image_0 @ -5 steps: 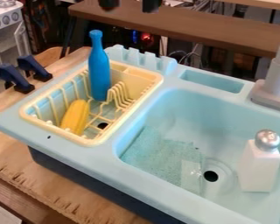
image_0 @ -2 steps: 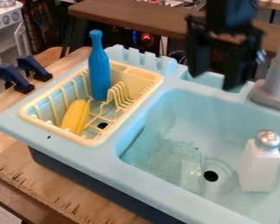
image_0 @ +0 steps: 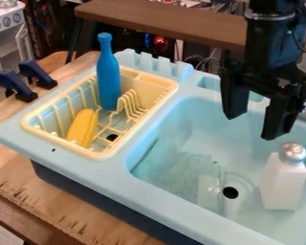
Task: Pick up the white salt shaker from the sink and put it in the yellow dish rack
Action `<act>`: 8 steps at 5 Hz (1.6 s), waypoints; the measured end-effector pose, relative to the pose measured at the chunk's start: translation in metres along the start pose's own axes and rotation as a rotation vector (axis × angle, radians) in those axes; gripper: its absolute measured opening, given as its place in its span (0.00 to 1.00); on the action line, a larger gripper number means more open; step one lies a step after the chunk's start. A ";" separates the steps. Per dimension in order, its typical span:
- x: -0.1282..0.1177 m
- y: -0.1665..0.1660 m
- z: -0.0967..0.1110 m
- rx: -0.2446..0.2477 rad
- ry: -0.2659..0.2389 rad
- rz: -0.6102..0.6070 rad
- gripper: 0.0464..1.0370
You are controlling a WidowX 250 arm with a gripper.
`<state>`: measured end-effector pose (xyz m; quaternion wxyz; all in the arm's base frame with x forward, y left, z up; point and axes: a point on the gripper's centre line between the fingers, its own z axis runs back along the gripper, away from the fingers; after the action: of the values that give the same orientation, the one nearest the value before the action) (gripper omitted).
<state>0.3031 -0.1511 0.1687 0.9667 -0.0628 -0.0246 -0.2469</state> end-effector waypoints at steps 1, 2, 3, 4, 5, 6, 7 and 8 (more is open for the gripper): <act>-0.011 -0.014 -0.007 -0.020 0.033 -0.009 0.96; -0.011 -0.027 0.001 -0.026 -0.017 -0.028 0.96; -0.006 -0.039 0.000 -0.049 -0.046 -0.059 0.96; 0.002 -0.046 -0.013 -0.050 0.001 -0.086 0.96; 0.011 -0.040 -0.031 -0.081 0.021 -0.109 0.96; 0.017 -0.034 -0.046 -0.088 0.088 -0.091 0.89; 0.021 -0.036 -0.042 -0.078 0.108 -0.086 0.77; 0.021 -0.036 -0.035 -0.055 0.124 -0.084 0.76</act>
<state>0.3047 -0.1969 0.1401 0.9530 -0.0727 0.0395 -0.2913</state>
